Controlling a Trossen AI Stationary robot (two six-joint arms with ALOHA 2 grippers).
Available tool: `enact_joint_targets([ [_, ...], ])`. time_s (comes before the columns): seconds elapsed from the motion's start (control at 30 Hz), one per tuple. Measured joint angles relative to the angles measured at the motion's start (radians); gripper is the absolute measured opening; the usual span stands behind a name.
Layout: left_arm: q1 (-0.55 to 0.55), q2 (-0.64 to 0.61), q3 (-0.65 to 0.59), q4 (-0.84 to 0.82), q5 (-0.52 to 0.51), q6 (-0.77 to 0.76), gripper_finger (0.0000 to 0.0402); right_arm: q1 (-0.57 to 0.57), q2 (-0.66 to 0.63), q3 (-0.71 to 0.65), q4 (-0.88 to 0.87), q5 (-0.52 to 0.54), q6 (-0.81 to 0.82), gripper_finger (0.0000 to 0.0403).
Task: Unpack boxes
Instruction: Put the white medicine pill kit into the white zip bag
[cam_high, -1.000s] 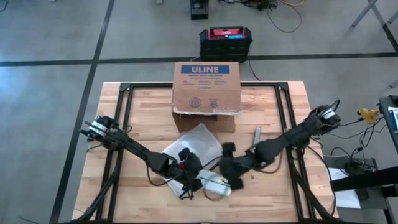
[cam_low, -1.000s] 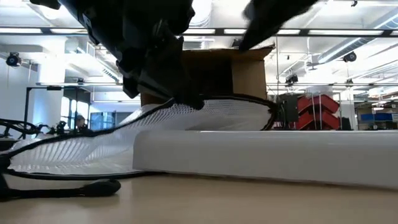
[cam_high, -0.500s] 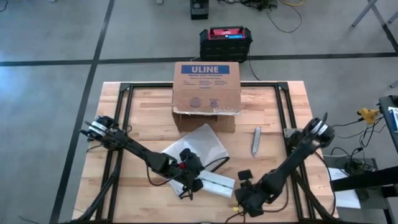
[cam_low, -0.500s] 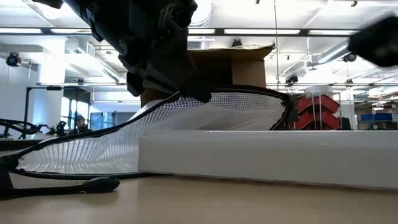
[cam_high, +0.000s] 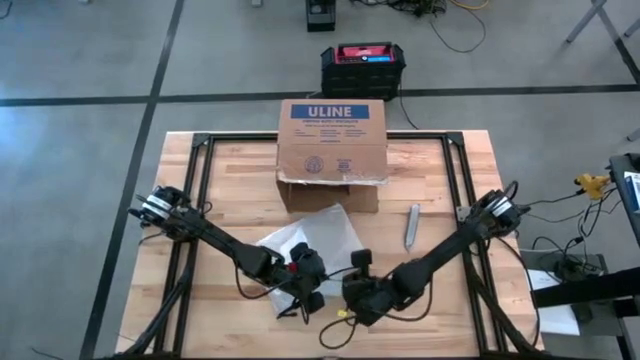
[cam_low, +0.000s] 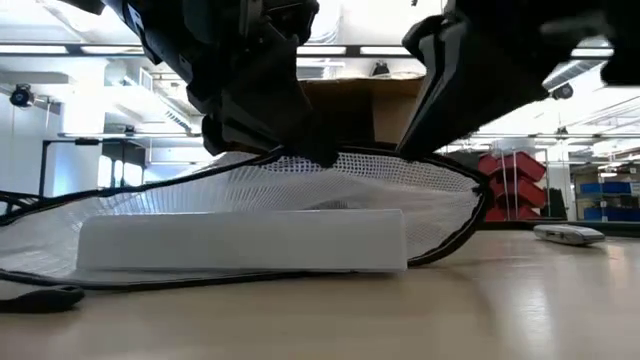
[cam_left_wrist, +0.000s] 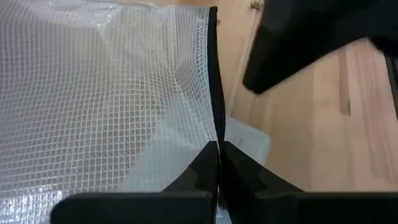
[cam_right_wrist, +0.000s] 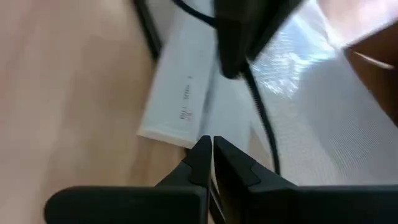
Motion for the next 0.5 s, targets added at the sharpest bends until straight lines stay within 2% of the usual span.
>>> enact_joint_targets([
  [0.1, 0.002, 0.000, 0.000, -0.017, 0.001, 0.001, 0.0000, 0.015, -0.017, -0.011, 0.038, -0.156, -0.028, 0.0001],
  [0.2, 0.012, 0.000, 0.001, -0.010, 0.002, 0.011, 0.0000, 0.023, -0.008, -0.036, 0.190, -0.293, -0.052, 0.0000],
  [0.3, 0.015, -0.001, 0.013, -0.012, 0.002, 0.011, 0.0000, 0.007, 0.038, -0.045, 0.299, -0.359, -0.080, 0.0000],
  [0.4, 0.014, -0.001, 0.030, -0.017, 0.009, 0.011, 0.0000, -0.017, 0.088, -0.045, 0.328, -0.326, -0.080, 0.0000],
  [0.5, 0.013, -0.002, 0.047, -0.029, 0.049, 0.013, 0.0000, -0.033, 0.109, -0.032, 0.222, -0.110, -0.070, 0.0000],
])
